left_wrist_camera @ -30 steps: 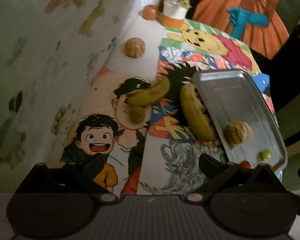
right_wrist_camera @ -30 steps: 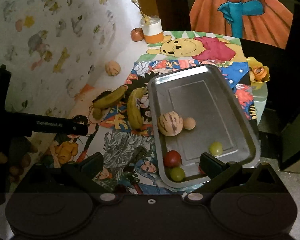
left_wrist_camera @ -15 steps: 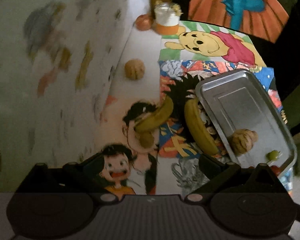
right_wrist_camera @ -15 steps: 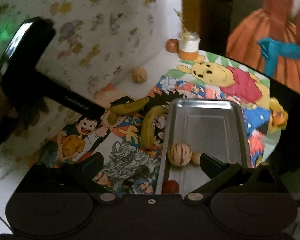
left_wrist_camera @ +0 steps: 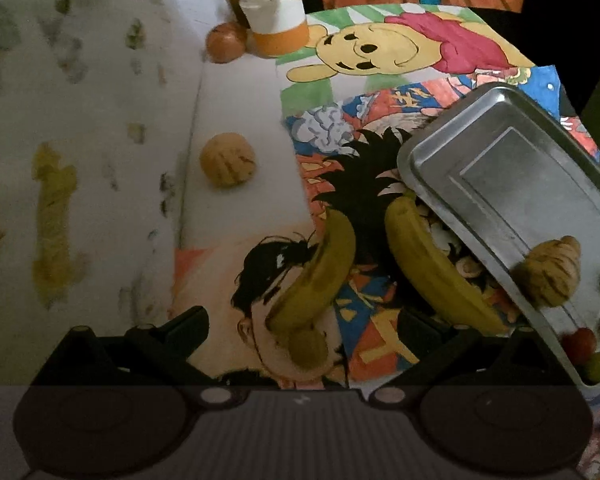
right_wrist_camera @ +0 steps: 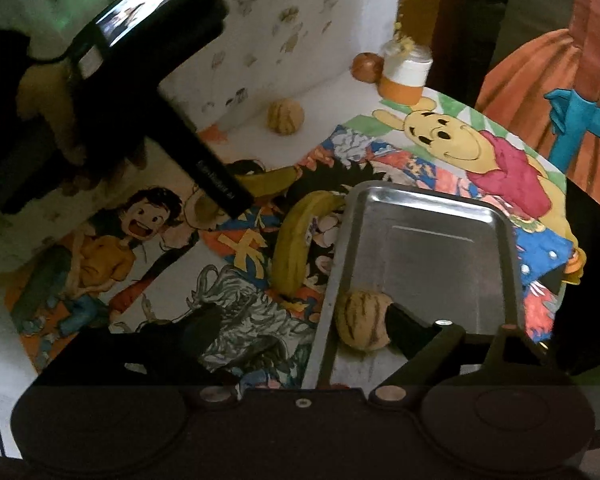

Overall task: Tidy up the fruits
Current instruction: 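Move both tools toward the two yellow bananas beside the tray, then grasp a yellow banana with the left tool while the right tool grasps the other banana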

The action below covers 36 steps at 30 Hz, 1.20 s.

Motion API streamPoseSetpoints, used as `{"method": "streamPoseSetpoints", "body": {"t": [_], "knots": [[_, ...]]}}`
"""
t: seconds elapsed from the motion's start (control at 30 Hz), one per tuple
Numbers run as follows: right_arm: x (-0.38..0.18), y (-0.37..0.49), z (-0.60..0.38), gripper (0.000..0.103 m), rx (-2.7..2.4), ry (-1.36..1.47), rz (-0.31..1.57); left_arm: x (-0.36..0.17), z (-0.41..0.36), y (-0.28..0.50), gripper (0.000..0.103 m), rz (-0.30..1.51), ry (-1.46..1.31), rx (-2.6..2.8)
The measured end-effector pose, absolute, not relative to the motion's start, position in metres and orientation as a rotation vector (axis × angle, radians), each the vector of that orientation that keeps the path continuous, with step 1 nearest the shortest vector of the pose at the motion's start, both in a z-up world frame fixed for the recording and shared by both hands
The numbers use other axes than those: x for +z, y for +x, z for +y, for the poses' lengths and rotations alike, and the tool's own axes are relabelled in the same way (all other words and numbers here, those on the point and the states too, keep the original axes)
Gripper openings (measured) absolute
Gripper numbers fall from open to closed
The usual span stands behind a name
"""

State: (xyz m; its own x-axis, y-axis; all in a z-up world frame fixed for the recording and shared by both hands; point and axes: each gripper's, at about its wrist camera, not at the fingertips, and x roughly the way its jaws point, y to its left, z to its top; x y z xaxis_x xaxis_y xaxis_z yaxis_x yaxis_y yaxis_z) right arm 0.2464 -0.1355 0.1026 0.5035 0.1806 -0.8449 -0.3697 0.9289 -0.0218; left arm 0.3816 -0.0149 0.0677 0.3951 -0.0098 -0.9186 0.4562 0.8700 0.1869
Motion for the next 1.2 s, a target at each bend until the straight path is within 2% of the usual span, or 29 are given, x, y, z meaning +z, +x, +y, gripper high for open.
{"method": "streamPoseSetpoints", "body": {"t": [0.1, 0.3, 0.43, 0.53, 0.63, 0.73, 0.87, 1.2], "knots": [[0.091, 0.256, -0.126, 0.084, 0.333, -0.248, 0.987, 0.056, -0.011, 0.394, 0.102, 1.144, 0.445, -0.331], [0.069, 0.286, -0.106, 0.075, 0.357, -0.316, 1.002, 0.043, -0.009, 0.413, 0.094, 1.161, 0.445, -0.359], [0.055, 0.306, -0.094, 0.068, 0.359, -0.347, 1.016, 0.034, -0.009, 0.423, 0.081, 1.207, 0.436, -0.396], [0.045, 0.32, -0.089, 0.065, 0.343, -0.348, 1.042, 0.03, -0.01, 0.425, 0.075, 1.22, 0.433, -0.423], [0.036, 0.33, -0.085, 0.061, 0.317, -0.364, 1.059, 0.026, -0.012, 0.428, 0.063, 1.235, 0.429, -0.441], [0.028, 0.339, -0.083, 0.06, 0.295, -0.357, 1.078, 0.024, -0.012, 0.433, 0.059, 1.247, 0.409, -0.455], [0.022, 0.343, -0.077, 0.053, 0.284, -0.362, 1.09, 0.022, -0.012, 0.438, 0.049, 1.274, 0.371, -0.48], [0.016, 0.354, -0.071, 0.047, 0.284, -0.349, 1.073, 0.02, -0.011, 0.439, 0.044, 1.285, 0.342, -0.497]]}}
